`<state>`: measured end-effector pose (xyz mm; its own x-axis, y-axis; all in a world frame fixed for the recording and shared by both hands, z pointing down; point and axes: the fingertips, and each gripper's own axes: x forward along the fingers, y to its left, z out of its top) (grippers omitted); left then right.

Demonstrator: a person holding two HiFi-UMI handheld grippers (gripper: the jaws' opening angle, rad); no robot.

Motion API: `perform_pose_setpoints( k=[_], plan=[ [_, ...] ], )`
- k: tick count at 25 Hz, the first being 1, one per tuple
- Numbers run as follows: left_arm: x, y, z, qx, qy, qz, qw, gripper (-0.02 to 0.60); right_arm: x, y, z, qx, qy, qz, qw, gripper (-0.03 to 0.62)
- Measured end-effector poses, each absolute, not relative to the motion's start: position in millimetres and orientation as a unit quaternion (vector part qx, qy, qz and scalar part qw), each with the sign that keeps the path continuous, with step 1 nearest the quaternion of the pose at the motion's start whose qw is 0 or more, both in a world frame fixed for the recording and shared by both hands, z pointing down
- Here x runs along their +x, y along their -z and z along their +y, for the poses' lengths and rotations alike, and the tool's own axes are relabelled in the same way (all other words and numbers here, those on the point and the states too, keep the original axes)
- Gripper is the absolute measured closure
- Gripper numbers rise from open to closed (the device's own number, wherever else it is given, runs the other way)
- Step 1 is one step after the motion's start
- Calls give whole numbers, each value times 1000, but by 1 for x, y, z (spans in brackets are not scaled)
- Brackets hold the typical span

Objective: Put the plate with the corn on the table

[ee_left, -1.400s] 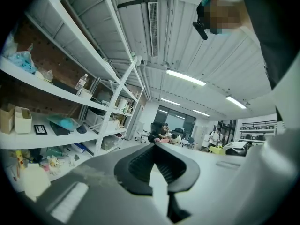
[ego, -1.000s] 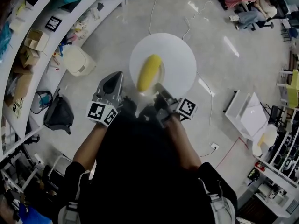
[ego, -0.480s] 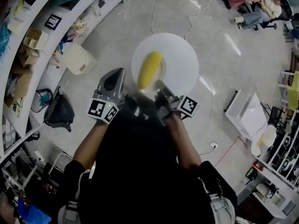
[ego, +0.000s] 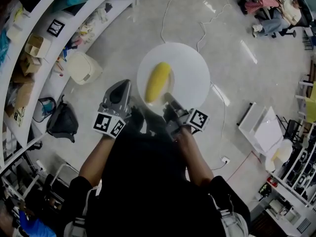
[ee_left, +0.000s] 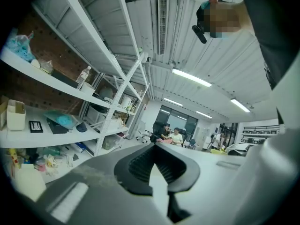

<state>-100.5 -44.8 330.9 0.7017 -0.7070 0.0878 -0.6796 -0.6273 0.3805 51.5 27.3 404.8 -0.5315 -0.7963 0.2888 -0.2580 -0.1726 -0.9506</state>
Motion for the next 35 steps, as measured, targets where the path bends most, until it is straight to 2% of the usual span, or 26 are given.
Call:
perform_pose_setpoints(
  k=[9, 25, 35],
  plan=[
    [-87, -348, -68, 893, 25, -403, 196, 577, 68, -432, 2, -425, 632, 620, 190, 562],
    [-68, -401, -107, 889, 13, -404, 214, 577, 76, -483, -46, -404, 634, 629, 200, 562],
    [-50, -438, -122, 885, 10, -408, 223, 577, 86, -528, -62, -392, 635, 640, 183, 562]
  ],
)
